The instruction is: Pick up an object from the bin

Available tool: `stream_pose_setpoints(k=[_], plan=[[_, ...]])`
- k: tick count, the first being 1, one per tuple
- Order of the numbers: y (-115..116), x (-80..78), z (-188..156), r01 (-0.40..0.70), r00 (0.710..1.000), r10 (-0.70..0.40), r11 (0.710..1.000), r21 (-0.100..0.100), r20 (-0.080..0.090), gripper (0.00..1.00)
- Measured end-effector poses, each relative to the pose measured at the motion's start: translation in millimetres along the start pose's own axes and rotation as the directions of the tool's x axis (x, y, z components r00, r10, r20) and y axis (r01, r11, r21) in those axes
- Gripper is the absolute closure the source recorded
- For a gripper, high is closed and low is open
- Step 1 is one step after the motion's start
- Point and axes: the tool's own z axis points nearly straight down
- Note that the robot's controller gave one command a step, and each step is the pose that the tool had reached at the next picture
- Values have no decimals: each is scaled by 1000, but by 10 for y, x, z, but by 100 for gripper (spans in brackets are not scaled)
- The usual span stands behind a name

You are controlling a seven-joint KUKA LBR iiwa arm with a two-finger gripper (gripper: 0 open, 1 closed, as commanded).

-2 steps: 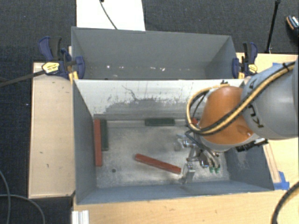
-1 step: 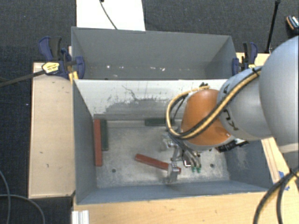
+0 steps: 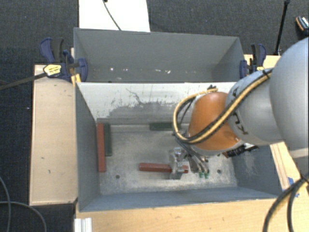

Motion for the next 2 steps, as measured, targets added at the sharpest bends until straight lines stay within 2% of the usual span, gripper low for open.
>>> stream_pose_setpoints(k=[1,2], plan=[[352,150,-1101,50,999,-50,999,-2,10,100],[465,101,-1635,59,998,-59,998,-1,9,100]])
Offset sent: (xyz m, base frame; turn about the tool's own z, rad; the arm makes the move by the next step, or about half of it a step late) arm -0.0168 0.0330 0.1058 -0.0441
